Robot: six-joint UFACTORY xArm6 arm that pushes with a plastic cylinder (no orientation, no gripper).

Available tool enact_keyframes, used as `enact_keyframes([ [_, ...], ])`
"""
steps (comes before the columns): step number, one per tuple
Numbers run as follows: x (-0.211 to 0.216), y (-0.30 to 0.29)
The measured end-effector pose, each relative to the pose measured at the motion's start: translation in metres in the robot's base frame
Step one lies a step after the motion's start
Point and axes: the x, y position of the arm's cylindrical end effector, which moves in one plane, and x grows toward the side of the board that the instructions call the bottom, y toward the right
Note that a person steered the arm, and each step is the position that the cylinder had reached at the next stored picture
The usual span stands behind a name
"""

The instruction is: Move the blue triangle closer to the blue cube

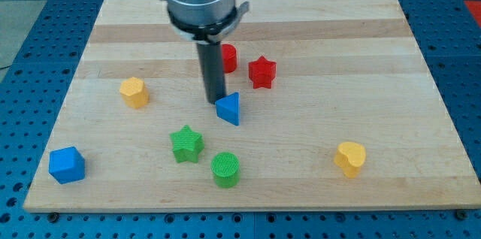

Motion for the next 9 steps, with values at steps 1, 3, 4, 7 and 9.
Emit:
enact_keyframes([
  [1, -0.008, 0.059],
  [3, 0.035, 0.045],
  [4, 0.035, -0.019],
  [7, 0.034, 0.008],
  [9, 0.011, -0.035],
])
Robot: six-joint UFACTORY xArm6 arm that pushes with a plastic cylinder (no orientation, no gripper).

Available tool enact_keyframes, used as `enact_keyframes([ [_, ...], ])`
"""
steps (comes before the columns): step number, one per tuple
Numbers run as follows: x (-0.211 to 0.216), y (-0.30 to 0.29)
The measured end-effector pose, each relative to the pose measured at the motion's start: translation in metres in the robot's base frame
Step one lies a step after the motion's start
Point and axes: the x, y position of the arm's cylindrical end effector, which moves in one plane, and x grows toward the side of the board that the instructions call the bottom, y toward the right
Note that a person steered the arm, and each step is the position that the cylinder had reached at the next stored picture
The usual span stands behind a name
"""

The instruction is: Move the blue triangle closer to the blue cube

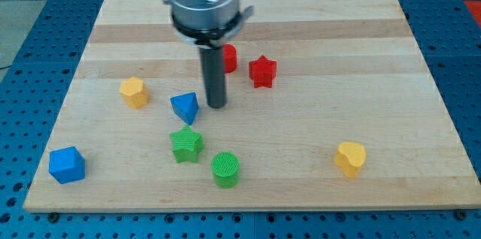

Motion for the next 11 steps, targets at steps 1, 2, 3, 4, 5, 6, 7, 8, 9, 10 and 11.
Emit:
enact_keyframes([
  [1, 0.011, -0.051],
  [2, 0.016, -0.067],
  [3, 0.016, -0.035],
  [4, 0.021, -0.008],
  [5, 0.025, -0.036],
  [6, 0.026, -0.093],
  [7, 0.039, -0.149],
  [8, 0.043, -0.176],
  [9, 0.031, -0.145],
  [10, 0.014, -0.095],
  [11, 0.029, -0.072],
])
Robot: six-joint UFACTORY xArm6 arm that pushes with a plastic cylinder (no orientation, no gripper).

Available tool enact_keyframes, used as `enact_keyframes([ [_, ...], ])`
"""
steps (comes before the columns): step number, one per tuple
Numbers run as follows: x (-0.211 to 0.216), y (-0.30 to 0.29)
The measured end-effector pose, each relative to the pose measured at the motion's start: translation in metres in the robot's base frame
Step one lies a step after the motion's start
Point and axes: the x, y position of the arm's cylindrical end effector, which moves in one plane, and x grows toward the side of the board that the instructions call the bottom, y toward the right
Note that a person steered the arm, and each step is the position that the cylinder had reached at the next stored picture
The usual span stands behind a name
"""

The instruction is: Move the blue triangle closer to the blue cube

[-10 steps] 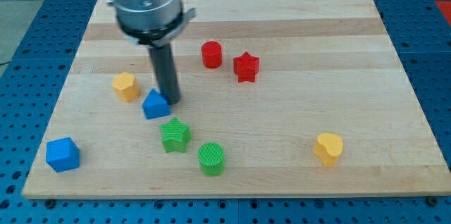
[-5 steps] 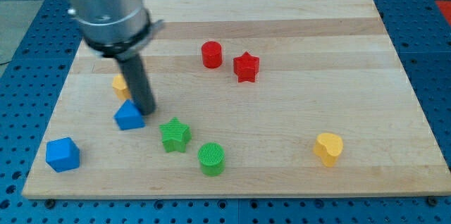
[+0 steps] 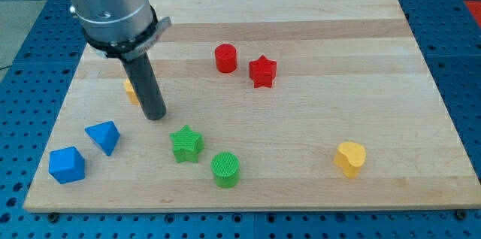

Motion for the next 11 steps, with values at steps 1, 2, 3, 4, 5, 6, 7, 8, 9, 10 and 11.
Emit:
enact_keyframes([
  [1, 0.029, -0.006],
  [2, 0.043, -0.035],
  [3, 0.044, -0.069],
  [4, 0.044, -0.068],
  [5, 0.033, -0.049],
  [6, 0.010, -0.060],
  [7, -0.002, -0.067],
  [8, -0.006, -0.091],
  [9, 0.024, -0.102],
  [10, 0.037, -0.102],
  [11, 0.030, -0.103],
])
